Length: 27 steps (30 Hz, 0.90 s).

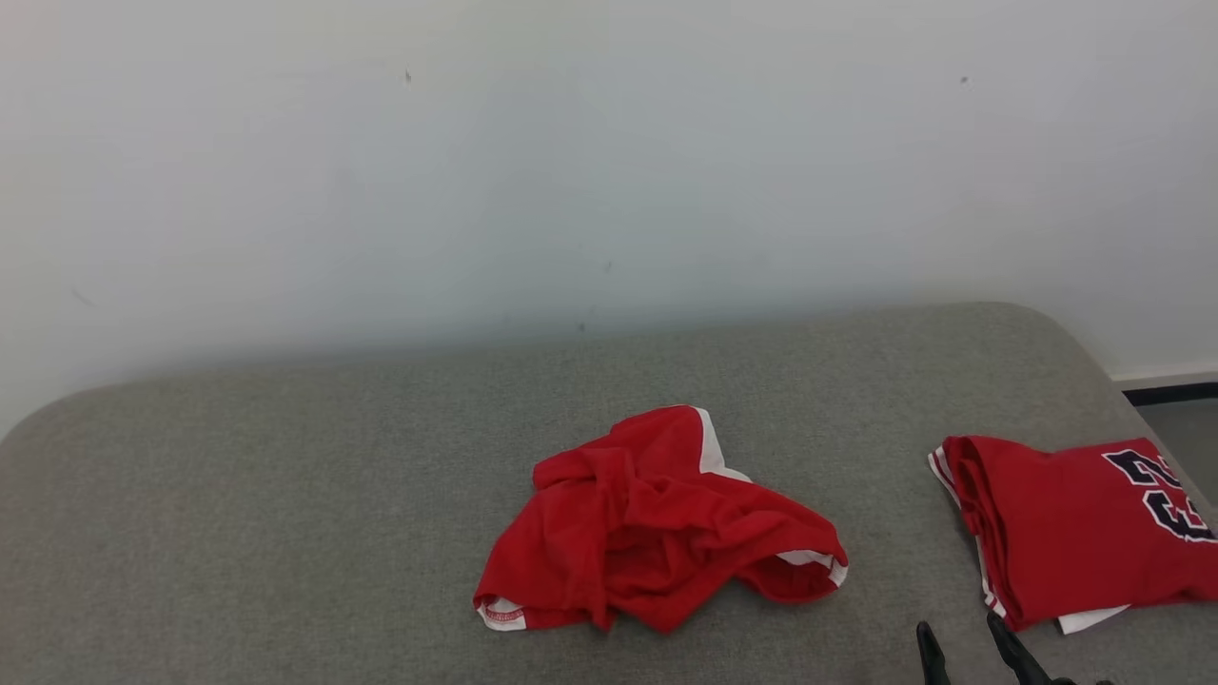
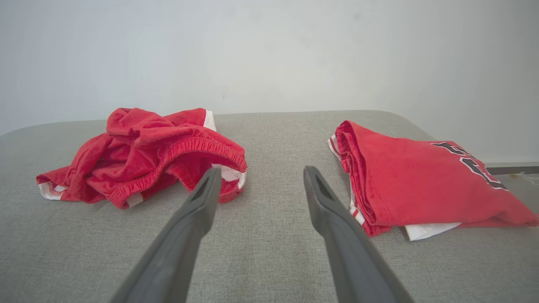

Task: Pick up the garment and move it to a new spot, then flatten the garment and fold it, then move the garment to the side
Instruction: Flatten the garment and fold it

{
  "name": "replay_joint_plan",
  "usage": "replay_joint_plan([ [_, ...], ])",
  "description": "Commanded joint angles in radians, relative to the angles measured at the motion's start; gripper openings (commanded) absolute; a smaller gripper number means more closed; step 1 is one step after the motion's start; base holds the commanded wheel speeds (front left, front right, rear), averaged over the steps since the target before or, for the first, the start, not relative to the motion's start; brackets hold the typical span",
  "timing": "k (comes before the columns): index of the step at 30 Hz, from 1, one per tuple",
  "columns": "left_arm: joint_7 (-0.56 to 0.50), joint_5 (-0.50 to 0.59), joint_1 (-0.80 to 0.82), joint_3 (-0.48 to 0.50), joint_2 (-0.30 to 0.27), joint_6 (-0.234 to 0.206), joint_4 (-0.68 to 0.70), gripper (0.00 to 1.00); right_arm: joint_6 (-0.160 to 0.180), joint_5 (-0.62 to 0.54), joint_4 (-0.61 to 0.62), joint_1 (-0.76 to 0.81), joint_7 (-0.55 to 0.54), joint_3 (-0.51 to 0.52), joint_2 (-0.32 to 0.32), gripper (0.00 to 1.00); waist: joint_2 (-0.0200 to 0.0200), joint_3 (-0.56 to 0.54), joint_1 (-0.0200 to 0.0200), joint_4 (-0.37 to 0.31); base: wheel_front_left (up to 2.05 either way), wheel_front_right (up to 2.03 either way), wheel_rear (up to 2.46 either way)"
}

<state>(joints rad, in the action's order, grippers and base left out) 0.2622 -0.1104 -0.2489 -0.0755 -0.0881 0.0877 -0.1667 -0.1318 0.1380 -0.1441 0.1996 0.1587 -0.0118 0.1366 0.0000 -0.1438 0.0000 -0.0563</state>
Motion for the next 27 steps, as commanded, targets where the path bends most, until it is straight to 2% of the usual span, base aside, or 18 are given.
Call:
replay_joint_plan([
  [1, -0.010, -0.010, 0.047, -0.041, 0.011, 0.013, -0.020, 1.00, 0.002, -0.002, 0.007, -0.014, 0.000, -0.002, 0.004, 1.00, 0.0000, 0.015, 0.0000, -0.033, 0.00, 0.00, 0.00],
  [4, -0.035, -0.032, 0.125, -0.140, 0.021, 0.033, -0.079, 1.00, 0.002, -0.001, 0.014, -0.021, -0.004, -0.011, 0.006, 1.00, 0.0000, 0.035, 0.0000, -0.083, 0.00, 0.00, 0.00],
  [10, -0.073, -0.061, 0.317, -0.316, 0.035, 0.043, -0.221, 1.00, 0.002, -0.003, 0.022, -0.040, -0.006, -0.015, 0.012, 1.00, 0.0000, 0.091, 0.0000, -0.196, 0.00, 0.00, 0.00],
  [14, -0.081, -0.117, 0.440, -0.412, 0.037, 0.041, -0.290, 1.00, 0.002, 0.000, 0.024, -0.058, -0.002, -0.023, 0.012, 1.00, 0.0000, 0.132, 0.0000, -0.278, 0.00, 0.00, 0.00],
  [16, -0.091, -0.137, 0.508, -0.453, 0.037, 0.028, -0.320, 1.00, 0.002, 0.002, 0.025, -0.065, 0.004, -0.023, 0.008, 1.00, 0.0000, 0.152, 0.0000, -0.312, 0.00, 0.00, 0.00],
  [21, -0.109, -0.180, 0.636, -0.531, 0.037, -0.040, -0.404, 1.00, 0.002, 0.002, 0.014, -0.074, 0.015, -0.024, -0.002, 1.00, 0.0000, 0.192, 0.0000, -0.377, 0.00, 0.00, 0.00],
  [27, -0.129, -0.192, 0.762, -0.633, 0.036, -0.098, -0.509, 1.00, 0.002, 0.002, 0.001, -0.083, 0.035, -0.025, -0.016, 1.00, 0.0000, 0.231, 0.0000, -0.403, 0.00, 0.00, 0.00],
])
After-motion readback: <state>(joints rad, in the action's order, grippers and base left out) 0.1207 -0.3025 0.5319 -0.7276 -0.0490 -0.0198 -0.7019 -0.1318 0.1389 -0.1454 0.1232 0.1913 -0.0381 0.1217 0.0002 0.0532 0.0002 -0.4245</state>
